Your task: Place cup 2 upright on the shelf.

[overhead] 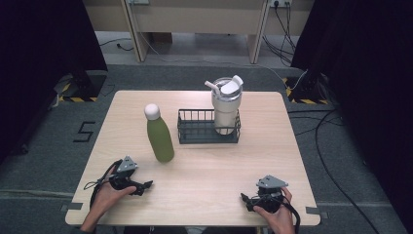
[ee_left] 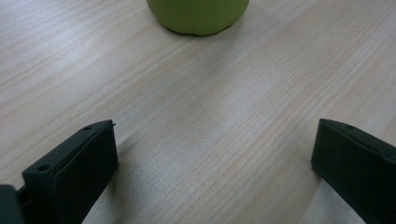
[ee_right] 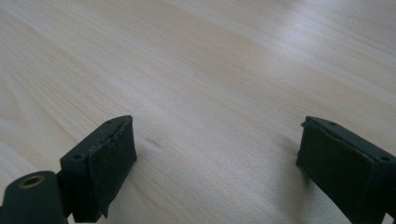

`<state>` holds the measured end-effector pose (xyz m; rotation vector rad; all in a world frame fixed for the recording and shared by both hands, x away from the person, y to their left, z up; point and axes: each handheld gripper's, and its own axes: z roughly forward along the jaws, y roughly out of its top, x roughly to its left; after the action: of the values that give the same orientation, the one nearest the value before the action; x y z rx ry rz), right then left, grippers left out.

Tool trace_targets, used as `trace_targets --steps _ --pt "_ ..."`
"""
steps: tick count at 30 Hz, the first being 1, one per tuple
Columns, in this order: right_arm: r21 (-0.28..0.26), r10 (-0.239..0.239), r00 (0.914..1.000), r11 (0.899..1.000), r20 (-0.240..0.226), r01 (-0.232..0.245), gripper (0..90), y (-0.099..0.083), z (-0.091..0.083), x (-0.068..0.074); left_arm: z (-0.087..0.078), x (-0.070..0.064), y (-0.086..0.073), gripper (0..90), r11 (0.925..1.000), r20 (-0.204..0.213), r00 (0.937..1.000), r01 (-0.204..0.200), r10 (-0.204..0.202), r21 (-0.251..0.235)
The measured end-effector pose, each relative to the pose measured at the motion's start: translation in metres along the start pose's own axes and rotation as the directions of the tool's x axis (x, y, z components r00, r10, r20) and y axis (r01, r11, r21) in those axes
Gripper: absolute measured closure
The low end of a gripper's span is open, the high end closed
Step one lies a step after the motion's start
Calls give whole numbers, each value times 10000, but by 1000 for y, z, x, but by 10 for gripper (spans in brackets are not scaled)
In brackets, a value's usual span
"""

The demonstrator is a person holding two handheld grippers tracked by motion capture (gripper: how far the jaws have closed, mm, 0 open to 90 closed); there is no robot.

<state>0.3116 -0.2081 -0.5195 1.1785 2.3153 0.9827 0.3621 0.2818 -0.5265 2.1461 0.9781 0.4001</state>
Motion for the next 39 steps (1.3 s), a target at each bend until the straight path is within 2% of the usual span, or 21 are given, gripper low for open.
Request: trace_targets --steps 12,14,17,21,23,25,29,33,39 --pt "19 10 10000 10000 -15 -10 110 0 0 0 -1 0 -1 22 9999 75 10000 -56 57 -114" --pt "18 -1 10000 10000 -19 1 110 0 0 0 -3 0 -1 49 9998 120 9999 -90 92 -184" --pt "9 -25 10000 10000 -17 25 110 0 0 0 -5 0 -3 150 9990 85 9999 -144 147 -413" --pt "19 -78 10000 10000 -24 78 107 0 0 -1 -7 0 -4 150 9979 -116 9994 -319 313 -567" --pt "21 -79 10000 10000 -27 79 106 0 0 -1 -8 0 -3 150 9968 -154 9996 -260 249 -755" --pt "30 -48 10000 10000 -34 48 106 1 0 -1 -10 1 -3 150 9936 -158 9997 -176 160 -1115" --pt "33 -58 10000 10000 -34 58 103 1 1 -1 -14 -1 1 150 9814 -79 9999 -110 97 -1918" --pt "38 -57 10000 10000 -37 57 103 1 1 -1 -15 -3 4 149 9716 -160 9998 -106 70 -2365" --pt "35 -63 10000 10000 -41 63 102 1 1 -1 -15 -5 9 149 9573 -38 9998 173 -192 -2886"
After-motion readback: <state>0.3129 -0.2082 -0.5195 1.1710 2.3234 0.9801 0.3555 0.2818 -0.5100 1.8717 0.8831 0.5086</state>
